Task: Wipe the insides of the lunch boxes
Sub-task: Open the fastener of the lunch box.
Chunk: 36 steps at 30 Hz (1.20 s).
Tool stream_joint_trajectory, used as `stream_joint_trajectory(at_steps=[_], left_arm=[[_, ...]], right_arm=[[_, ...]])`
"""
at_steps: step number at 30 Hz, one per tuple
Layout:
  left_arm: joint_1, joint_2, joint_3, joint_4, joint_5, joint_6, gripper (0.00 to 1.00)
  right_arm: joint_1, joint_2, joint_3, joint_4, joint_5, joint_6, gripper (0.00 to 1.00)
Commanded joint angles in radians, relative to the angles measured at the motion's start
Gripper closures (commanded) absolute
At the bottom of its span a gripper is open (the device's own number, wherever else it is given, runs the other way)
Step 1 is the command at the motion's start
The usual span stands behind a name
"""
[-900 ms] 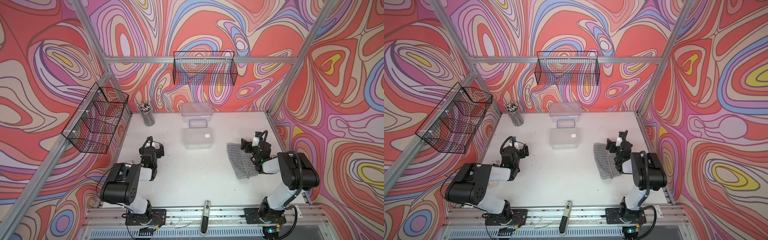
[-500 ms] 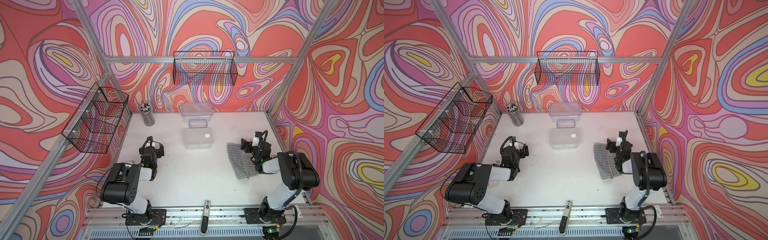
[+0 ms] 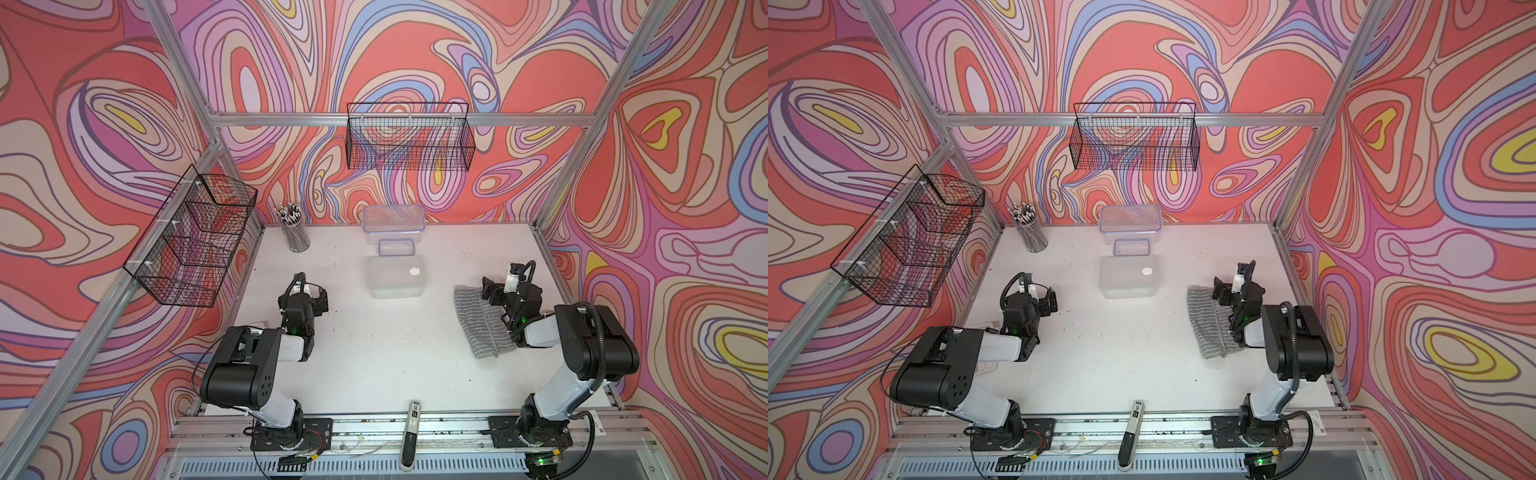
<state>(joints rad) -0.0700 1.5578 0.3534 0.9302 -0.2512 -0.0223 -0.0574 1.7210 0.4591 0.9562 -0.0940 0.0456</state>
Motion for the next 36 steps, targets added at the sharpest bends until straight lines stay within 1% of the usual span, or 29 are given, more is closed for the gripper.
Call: stream_joint_trajectory(at_steps=[1, 21, 23, 25, 26, 28, 29, 32, 34, 36], left_arm=[[0.006, -0.008, 0.012, 0.000, 0.002, -0.001, 0.00], [0.006, -0.010, 0.012, 0.001, 0.003, -0.002, 0.00], [0.007, -0.009, 0.010, 0.001, 0.002, -0.002, 0.06], [0.007, -0.011, 0.006, 0.010, -0.003, 0.002, 0.13], [0.004, -0.027, 0.006, 0.003, -0.016, 0.001, 0.16], [0.003, -0.091, 0.007, -0.062, -0.010, -0.003, 0.20], [-0.004, -0.130, 0.008, -0.086, -0.029, 0.006, 0.21], [-0.011, -0.282, 0.056, -0.287, -0.047, -0.006, 0.21], [-0.011, -0.369, 0.100, -0.411, -0.008, -0.017, 0.21], [-0.014, -0.441, 0.151, -0.527, 0.050, -0.024, 0.22]], right_arm=[[0.007, -0.003, 0.007, 0.005, 0.004, -0.015, 0.01], [0.006, -0.004, 0.007, 0.004, 0.005, -0.015, 0.02], [0.007, -0.005, 0.004, 0.007, 0.004, -0.015, 0.02], [0.008, -0.005, 0.002, 0.012, 0.004, -0.015, 0.02], [0.008, -0.010, 0.003, 0.010, 0.020, -0.009, 0.03], [0.007, -0.032, 0.006, -0.013, 0.052, 0.006, 0.03], [0.006, -0.057, 0.009, -0.039, 0.066, 0.008, 0.04], [0.007, -0.132, 0.022, -0.123, 0.084, 0.011, 0.05], [0.008, -0.183, 0.038, -0.197, 0.092, 0.013, 0.07], [0.008, -0.245, 0.082, -0.320, 0.087, 0.023, 0.08]])
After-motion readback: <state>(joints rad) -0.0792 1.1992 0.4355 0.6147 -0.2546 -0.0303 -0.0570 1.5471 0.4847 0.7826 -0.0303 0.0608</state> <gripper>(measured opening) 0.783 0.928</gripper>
